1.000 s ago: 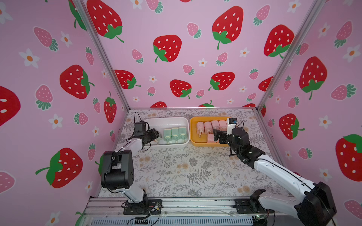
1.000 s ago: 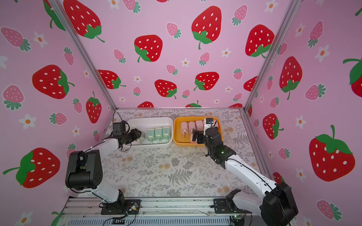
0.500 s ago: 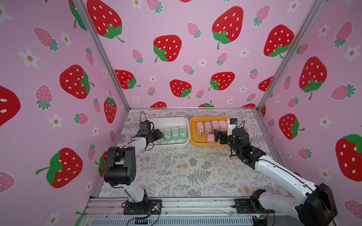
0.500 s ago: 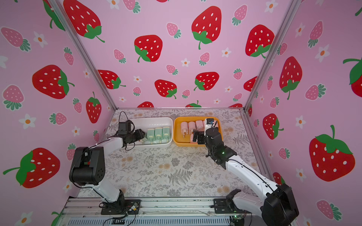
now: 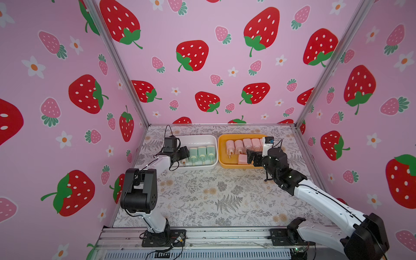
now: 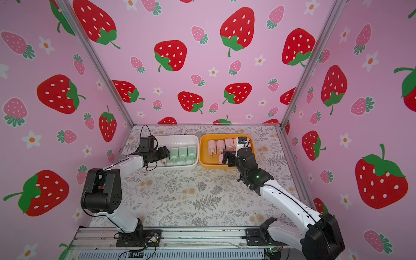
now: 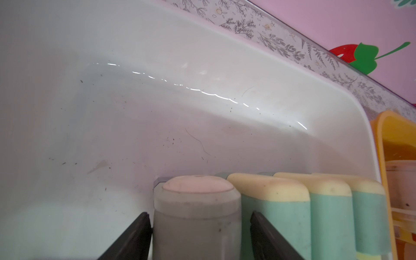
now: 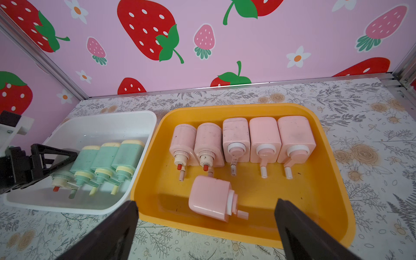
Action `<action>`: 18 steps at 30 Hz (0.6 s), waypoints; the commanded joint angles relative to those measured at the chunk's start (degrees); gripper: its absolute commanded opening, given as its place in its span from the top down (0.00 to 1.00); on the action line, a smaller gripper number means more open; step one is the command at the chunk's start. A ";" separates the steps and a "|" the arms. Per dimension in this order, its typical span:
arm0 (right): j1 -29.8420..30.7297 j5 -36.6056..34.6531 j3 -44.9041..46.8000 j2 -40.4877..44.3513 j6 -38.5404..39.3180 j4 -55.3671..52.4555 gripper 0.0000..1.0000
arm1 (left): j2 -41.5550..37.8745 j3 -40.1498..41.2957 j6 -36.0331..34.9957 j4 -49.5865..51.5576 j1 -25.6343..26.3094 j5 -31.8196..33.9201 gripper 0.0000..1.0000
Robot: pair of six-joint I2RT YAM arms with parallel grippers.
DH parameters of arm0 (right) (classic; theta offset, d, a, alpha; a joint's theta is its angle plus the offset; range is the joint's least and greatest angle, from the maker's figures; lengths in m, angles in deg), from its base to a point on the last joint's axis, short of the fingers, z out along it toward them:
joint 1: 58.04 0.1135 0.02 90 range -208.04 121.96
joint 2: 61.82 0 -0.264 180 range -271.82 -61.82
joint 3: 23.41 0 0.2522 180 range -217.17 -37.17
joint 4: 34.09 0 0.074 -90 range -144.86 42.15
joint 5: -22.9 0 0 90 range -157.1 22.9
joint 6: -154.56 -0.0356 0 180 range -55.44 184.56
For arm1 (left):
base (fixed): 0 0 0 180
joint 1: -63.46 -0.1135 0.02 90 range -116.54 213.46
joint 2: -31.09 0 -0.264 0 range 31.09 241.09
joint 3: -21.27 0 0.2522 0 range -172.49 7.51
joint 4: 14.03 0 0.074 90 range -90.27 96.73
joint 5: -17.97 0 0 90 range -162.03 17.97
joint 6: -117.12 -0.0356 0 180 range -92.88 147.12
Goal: Place the pencil sharpeners by color into the storage box
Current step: Place the pencil sharpener in the storage box.
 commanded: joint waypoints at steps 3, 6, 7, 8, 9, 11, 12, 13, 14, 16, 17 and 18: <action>-0.13 -1.18 0.85 1.06 0.12 -0.07 0.00 | -4.92 -1.34 0.58 1.41 0.56 -0.73 0.25; -0.37 -2.46 0.92 0.18 1.27 -0.05 0.00 | -7.33 -0.92 1.14 1.63 0.50 -0.68 0.19; -0.55 -3.23 0.98 -0.09 1.98 0.01 0.00 | -8.06 -0.74 1.24 1.78 0.55 -0.70 0.17; -0.78 -4.14 0.98 -0.36 2.58 -0.07 0.00 | -8.64 -0.60 1.22 1.97 0.57 -0.69 0.15; -1.13 -5.13 1.02 -0.63 3.69 -0.02 0.00 | -9.41 -0.33 1.30 2.19 0.57 -0.70 0.12; -2.11 -7.45 1.48 -0.94 6.48 0.46 0.00 | -11.23 0.53 1.23 2.53 0.57 0.15 0.06; -2.92 -8.14 2.06 -1.04 8.58 0.95 0.00 | -12.30 1.25 0.98 2.74 0.57 1.64 0.00; -4.00 -8.40 2.88 -1.19 10.54 2.11 0.00 | -13.44 1.91 0.62 3.05 0.45 2.68 0.00; -5.27 -8.29 3.93 -1.30 11.84 3.31 0.00 | -14.52 2.57 0.25 3.37 0.46 3.65 0.00; -8.54 -7.53 6.25 -2.02 13.82 6.69 0.00 | -16.96 3.02 -1.42 5.96 0.31 4.13 0.01; -10.11 -7.56 6.96 -2.48 14.13 7.77 0.00 | -18.29 3.48 -2.15 6.87 0.39 4.43 0.00; -11.85 -7.61 7.58 -3.26 14.23 8.68 0.00 | -19.93 4.45 -2.70 7.20 0.44 4.54 0.00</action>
